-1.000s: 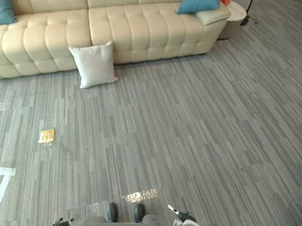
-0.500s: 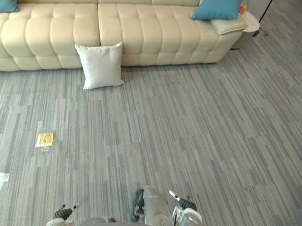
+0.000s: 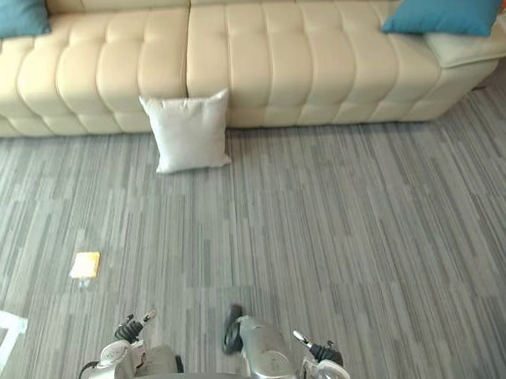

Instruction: Pick up cushions and gather them together orderly.

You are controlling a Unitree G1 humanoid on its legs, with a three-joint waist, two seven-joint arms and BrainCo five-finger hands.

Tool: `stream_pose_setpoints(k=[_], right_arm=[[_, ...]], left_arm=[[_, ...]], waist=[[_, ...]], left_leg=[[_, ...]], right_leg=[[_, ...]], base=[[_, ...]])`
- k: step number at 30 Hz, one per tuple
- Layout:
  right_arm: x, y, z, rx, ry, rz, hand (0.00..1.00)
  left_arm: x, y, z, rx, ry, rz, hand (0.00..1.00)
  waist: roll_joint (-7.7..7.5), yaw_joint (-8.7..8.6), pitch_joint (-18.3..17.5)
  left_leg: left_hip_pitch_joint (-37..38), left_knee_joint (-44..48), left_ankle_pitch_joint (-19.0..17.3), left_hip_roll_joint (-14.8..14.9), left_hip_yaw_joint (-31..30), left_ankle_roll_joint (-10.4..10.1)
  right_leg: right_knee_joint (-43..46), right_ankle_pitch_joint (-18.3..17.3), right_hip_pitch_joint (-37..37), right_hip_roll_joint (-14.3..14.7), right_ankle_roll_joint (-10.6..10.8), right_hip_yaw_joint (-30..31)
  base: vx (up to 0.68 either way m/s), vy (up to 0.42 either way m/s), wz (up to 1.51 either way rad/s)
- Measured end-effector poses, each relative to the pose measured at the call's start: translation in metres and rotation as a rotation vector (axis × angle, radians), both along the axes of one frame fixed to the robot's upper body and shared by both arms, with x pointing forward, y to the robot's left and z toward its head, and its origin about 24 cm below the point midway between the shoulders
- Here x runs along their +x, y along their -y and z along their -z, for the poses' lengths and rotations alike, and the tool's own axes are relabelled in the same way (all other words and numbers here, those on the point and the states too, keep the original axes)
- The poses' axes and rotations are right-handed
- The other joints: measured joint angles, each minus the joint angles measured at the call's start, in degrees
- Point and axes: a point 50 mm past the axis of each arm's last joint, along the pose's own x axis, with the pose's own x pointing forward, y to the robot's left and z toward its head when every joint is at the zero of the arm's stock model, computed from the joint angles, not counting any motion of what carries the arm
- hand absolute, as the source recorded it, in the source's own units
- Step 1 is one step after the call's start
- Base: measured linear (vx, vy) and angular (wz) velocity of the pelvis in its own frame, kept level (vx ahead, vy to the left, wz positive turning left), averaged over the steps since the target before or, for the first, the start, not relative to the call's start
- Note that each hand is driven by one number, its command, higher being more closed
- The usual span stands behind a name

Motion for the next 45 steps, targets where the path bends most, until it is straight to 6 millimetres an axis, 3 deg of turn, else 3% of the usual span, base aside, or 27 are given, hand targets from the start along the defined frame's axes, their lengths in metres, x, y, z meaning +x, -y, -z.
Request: stream_pose_setpoints(k=[2, 6, 8, 10, 11, 13, 14, 16, 17, 18, 20, 21, 24, 28, 29, 31, 32, 33, 34, 35, 36, 37, 39, 41, 42, 43, 45], right_arm=[[0.006, -0.001, -0.002, 0.001, 0.02, -0.006, 0.0], [0.015, -0.019, -0.002, 0.043, 0.046, -0.032, 0.0], [0.014, -0.023, -0.001, 0.052, 0.044, -0.032, 0.0], [0.014, -0.022, -0.001, 0.049, 0.042, -0.036, 0.0], [0.01, -0.026, 0.002, 0.061, 0.027, -0.037, 0.0], [0.006, -0.036, 0.006, 0.091, 0.008, -0.033, 0.0], [-0.001, -0.045, 0.009, 0.12, -0.012, -0.019, 0.0], [-0.006, -0.047, 0.011, 0.136, -0.021, 0.012, 0.0], [-0.006, -0.046, 0.011, 0.135, -0.02, 0.017, 0.0], [-0.004, -0.044, 0.01, 0.132, -0.012, 0.011, 0.0], [-0.003, -0.041, 0.01, 0.122, -0.012, 0.001, 0.0], [0.0, -0.041, 0.008, 0.112, -0.004, -0.018, 0.0], [0.004, -0.04, 0.006, 0.103, 0.01, -0.026, 0.0], [0.013, -0.034, 0.001, 0.079, 0.048, -0.029, 0.0], [0.016, -0.031, 0.0, 0.073, 0.059, -0.031, 0.0], [0.02, -0.028, -0.002, 0.075, 0.076, -0.042, 0.0], [0.02, -0.028, -0.002, 0.077, 0.077, -0.034, 0.0], [0.021, -0.026, -0.003, 0.075, 0.083, -0.033, 0.0], [0.025, -0.019, -0.007, 0.048, 0.099, -0.038, 0.0], [0.027, -0.016, -0.008, 0.037, 0.105, -0.045, 0.0], [0.03, -0.015, -0.01, 0.033, 0.115, -0.049, 0.0], [0.03, -0.015, -0.01, 0.032, 0.114, -0.048, 0.0], [0.025, -0.016, -0.007, 0.038, 0.091, -0.053, 0.0], [0.022, -0.017, -0.006, 0.039, 0.079, -0.056, 0.0], [0.02, -0.018, -0.004, 0.044, 0.066, -0.056, 0.0], [0.018, -0.018, -0.003, 0.047, 0.06, -0.055, 0.0], [0.013, -0.019, 0.0, 0.058, 0.035, -0.048, 0.0]], left_arm=[[0.005, -0.003, -0.003, 0.012, 0.024, -0.001, 0.0], [0.009, -0.005, -0.005, 0.022, 0.04, 0.006, 0.0], [0.009, -0.006, -0.005, 0.027, 0.041, 0.005, 0.0], [0.006, -0.006, -0.005, 0.028, 0.036, 0.0, 0.0], [0.004, -0.009, -0.004, 0.033, 0.03, -0.004, 0.0], [0.001, -0.018, -0.004, 0.055, 0.025, -0.004, 0.0], [0.0, -0.025, -0.004, 0.074, 0.015, -0.001, 0.0], [-0.003, -0.028, -0.003, 0.078, -0.001, 0.001, 0.0], [-0.005, -0.027, -0.001, 0.077, -0.014, 0.007, 0.0], [-0.008, -0.025, 0.001, 0.076, -0.036, 0.037, 0.0], [-0.009, -0.024, 0.002, 0.076, -0.046, 0.046, 0.0], [-0.013, -0.025, 0.003, 0.075, -0.062, 0.046, 0.0], [-0.015, -0.023, 0.004, 0.07, -0.066, 0.044, 0.0], [-0.018, -0.016, 0.007, 0.047, -0.078, 0.04, 0.0], [-0.018, -0.01, 0.008, 0.031, -0.084, 0.039, 0.0], [-0.013, 0.0, 0.008, 0.005, -0.078, 0.048, 0.0], [-0.01, 0.009, 0.009, -0.019, -0.075, 0.055, 0.0], [-0.01, 0.01, 0.01, -0.026, -0.081, 0.058, 0.0], [-0.009, 0.022, 0.011, -0.055, -0.088, 0.078, 0.0], [-0.009, 0.026, 0.012, -0.065, -0.089, 0.112, 0.0], [-0.013, 0.027, 0.013, -0.067, -0.098, 0.11, 0.0], [-0.014, 0.027, 0.013, -0.068, -0.102, 0.109, 0.0], [-0.013, 0.024, 0.012, -0.065, -0.088, 0.094, 0.0], [-0.01, 0.019, 0.009, -0.06, -0.066, 0.065, 0.0], [-0.01, 0.013, 0.008, -0.049, -0.052, 0.031, 0.0], [-0.012, 0.011, 0.008, -0.046, -0.055, 0.021, 0.0], [-0.008, 0.008, 0.005, -0.034, -0.027, 0.007, 0.0]], waist=[[-0.75, 0.6, 0.36], [-1.65, 2.36, 0.65], [-2.58, 2.96, 0.1], [-2.31, 3.43, -0.32], [-3.37, 3.98, -1.27], [-5.62, 3.94, -3.56], [-8.14, 3.81, -5.14], [-9.16, 3.94, -5.89], [-9.2, 3.74, -5.92], [-8.79, 3.06, -5.69], [-8.27, 2.85, -5.4], [-8.38, 2.59, -5.47], [-8.13, 1.85, -5.43], [-6.5, 0.92, -4.93], [-5.52, 0.46, -4.91], [-4.52, -0.12, -4.59], [-4.37, -0.29, -4.38], [-4.41, -0.26, -4.48], [-2.06, -0.2, -4.22], [-1.54, -0.13, -4.24], [0.18, -0.29, -4.26], [0.53, -0.62, -4.39], [0.44, -1.46, -4.29], [0.46, -0.74, -4.31], [0.41, -0.12, -4.3], [0.29, 0.08, -4.26], [-0.57, 0.5, -4.16]], left_leg=[[-5.25, -2.18, -2.6, 0.82, 1.99, 0.67], [-9.76, -22.74, -4.58, -1.29, 4.98, 1.14], [-10.97, -36.09, -0.74, -4.22, 4.87, 0.91], [-11.3, -42.47, 3.41, -4.48, 4.87, 0.89], [-11.06, -41.83, 8.62, -4.94, 5.17, 1.99], [-11.35, -40.26, 9.3, -7.1, 5.81, 4.08], [-10.94, -38.12, 6.39, -8.98, 7.12, 5.43], [-8.87, -36.36, 2.99, -10.36, 8.31, 6.22], [-7.12, -36.31, 1.53, -11.24, 8.42, 6.6], [-3.48, -36.55, -0.93, -12.46, 8.28, 7.3], [-1.04, -36.67, -2.29, -12.66, 8.31, 7.53], [2.89, -38.59, -3.09, -12.84, 8.32, 7.52], [9.35, -43.66, -3.57, -12.73, 8.33, 6.65], [16.31, -47.34, -5.73, -11.37, 8.19, 4.61], [18.42, -48.6, -6.57, -10.74, 7.93, 3.51], [21.04, -49.74, -8.27, -10.02, 6.57, 1.32], [23.4, -51.37, -9.86, -10.61, 4.44, -0.24], [24.81, -52.04, -10.23, -10.49, 3.37, -0.03], [26.03, -52.94, -9.83, -9.65, 1.41, 1.44], [25.89, -52.19, -8.52, -9.62, -0.29, 1.12], [24.97, -48.43, -6.98, -8.96, -2.61, 0.43], [24.21, -46.42, -6.56, -8.36, -3.22, 0.3], [18.78, -29.65, -2.0, -6.54, -7.45, -3.6], [13.42, -14.99, 0.27, -4.67, -7.0, -5.73], [9.75, -5.9, 0.19, -2.5, -3.42, -5.44], [8.69, -4.38, -0.07, -1.84, -2.16, -4.91], [4.16, -4.29, -2.15, 0.14, 3.19, -1.48]], right_leg=[[-2.82, -0.14, 3.9, 0.01, 0.71, 1.29], [-6.95, -0.97, 11.64, -1.88, 3.04, 2.88], [-8.02, -2.39, 14.32, -4.39, 5.46, 3.75], [-8.81, -3.85, 15.84, -5.14, 7.84, 5.16], [-8.99, -4.82, 16.43, -6.42, 9.09, 6.49], [-8.48, -5.32, 16.38, -8.53, 8.77, 8.72], [-4.8, -4.88, 15.25, -11.47, 8.35, 10.86], [3.73, -4.35, 13.07, -13.44, 9.11, 12.99], [9.9, -2.99, 11.24, -14.47, 10.82, 13.7], [24.09, 2.92, 6.52, -15.98, 12.98, 15.55], [33.49, 3.91, 2.62, -16.32, 14.03, 16.68], [43.05, 3.58, -2.63, -16.4, 13.5, 15.48], [45.69, 1.07, -9.9, -15.68, 11.58, 11.23], [31.25, -1.74, -15.9, -12.59, 9.74, 4.14], [22.07, -0.85, -17.08, -10.72, 8.85, 2.48], [8.88, 3.61, -17.95, -8.72, 8.78, 2.81], [3.43, 9.93, -16.89, -8.88, 9.09, 4.73], [4.55, 12.23, -16.26, -8.58, 8.45, 5.12], [8.79, 9.08, -16.72, -7.85, 7.28, 4.94], [11.86, 6.04, -17.42, -7.86, 5.68, 4.81], [13.71, 2.87, -16.21, -7.47, 4.68, 3.3], [13.75, 2.0, -15.44, -7.38, 4.72, 2.53], [12.73, -1.22, -9.36, -6.63, 3.36, -0.4], [10.64, -2.45, -5.45, -5.01, 2.77, -0.61], [8.05, -2.76, -1.92, -3.82, 2.35, -0.42], [7.22, -2.81, -0.66, -3.56, 2.26, -0.17], [2.57, -2.37, 4.76, -3.57, 2.67, 1.26]], base=[[0.33, 0.018, -0.25], [0.35, 0.112, -0.19], [0.37, 0.223, -0.13], [0.37, 0.305, -0.37], [0.49, 0.428, -0.53], [0.51, 0.381, -0.31], [0.49, 0.324, -0.06], [0.47, 0.313, -0.03], [0.52, 0.345, 0.09], [0.41, 0.264, 0.15], [0.38, 0.17, 0.1], [0.36, 0.092, 0.02], [0.36, 0.02, -0.02], [0.32, -0.104, 0.04], [0.41, -0.163, 0.13], [0.56, -0.256, 0.49], [0.62, -0.299, 0.72], [0.51, -0.248, 0.77], [0.39, -0.179, 0.52], [0.58, -0.28, 0.52], [0.59, -0.285, 0.37], [0.6, -0.276, 0.58], [0.43, -0.169, 0.64], [0.41, -0.112, 0.01], [0.48, -0.1, -0.31], [0.31, -0.034, -0.28], [0.36, 0.009, -0.23]])
